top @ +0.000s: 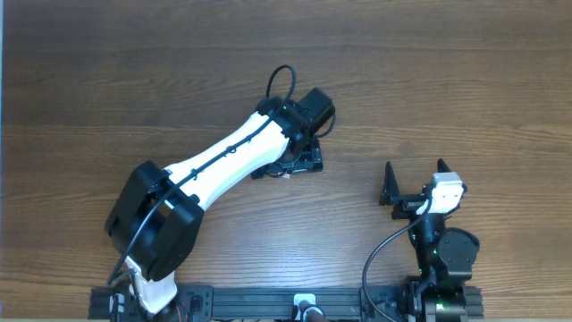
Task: Stack Cubes
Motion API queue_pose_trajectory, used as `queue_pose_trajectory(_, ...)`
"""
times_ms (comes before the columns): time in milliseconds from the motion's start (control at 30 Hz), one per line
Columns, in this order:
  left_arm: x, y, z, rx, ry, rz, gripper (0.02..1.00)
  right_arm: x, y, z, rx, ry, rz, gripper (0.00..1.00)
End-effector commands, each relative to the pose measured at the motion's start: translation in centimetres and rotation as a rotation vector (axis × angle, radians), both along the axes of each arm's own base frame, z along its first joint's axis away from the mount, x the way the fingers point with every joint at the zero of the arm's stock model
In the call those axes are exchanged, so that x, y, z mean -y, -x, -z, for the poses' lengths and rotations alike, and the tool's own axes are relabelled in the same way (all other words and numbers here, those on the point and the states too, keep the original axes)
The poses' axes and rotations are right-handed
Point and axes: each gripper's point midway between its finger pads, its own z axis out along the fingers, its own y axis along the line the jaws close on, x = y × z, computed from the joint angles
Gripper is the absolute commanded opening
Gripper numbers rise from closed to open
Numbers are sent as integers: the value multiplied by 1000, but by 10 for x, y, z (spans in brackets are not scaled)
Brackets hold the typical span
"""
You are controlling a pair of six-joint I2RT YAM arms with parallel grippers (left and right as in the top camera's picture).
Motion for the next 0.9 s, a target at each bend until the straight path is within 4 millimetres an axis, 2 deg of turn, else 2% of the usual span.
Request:
queue_pose_trajectory(33, -5, -17, -9, 50, 19, -54, 996, -2, 0, 2, -2, -3, -11, 993)
queue_pose_trajectory(133, -17, -38, -36, 148, 52, -108, 998, -2, 0, 2, -2, -3, -11, 993)
queue_pose_trajectory(200, -43, -71, -77, 301, 100, -197, 998, -2, 0, 2, -2, -2, -11, 991)
queue_pose_trajectory(267, -68, -92, -105, 388, 143, -258, 998, -2, 0, 2, -2, -3, -11, 993)
queue_pose_trajectory(300, -86, -103, -125, 445, 171, -297, 996, -2, 0, 2, -2, -2, -11, 991)
queue_pose_trajectory(367, -114, -115, -156, 537, 204, -348, 998, -2, 0, 2, -2, -3, -11, 993)
queue_pose_trajectory(433, -144, -119, -199, 665, 229, -365, 998, -2, 0, 2, -2, -2, -11, 991)
queue_pose_trajectory(533, -178, -111, -262, 861, 243, -344, 996, -2, 0, 2, -2, -3, -11, 993)
queue_pose_trajectory(600, -196, -96, -298, 970, 227, -319, 972, -2, 0, 2, -2, -3, -11, 991)
queue_pose_trajectory(667, -207, -80, -325, 1054, 204, -277, 950, -2, 0, 2, -2, -2, -11, 993)
queue_pose_trajectory(733, -214, -60, -346, 1127, 167, -214, 912, -2, 0, 2, -2, -3, -11, 991)
queue_pose_trajectory(800, -219, -44, -357, 1190, 131, -160, 875, -2, 0, 2, -2, -3, -11, 991)
queue_pose_trajectory(900, -229, -17, -357, 1307, 92, -93, 831, -2, 0, 2, -2, -3, -11, 991)
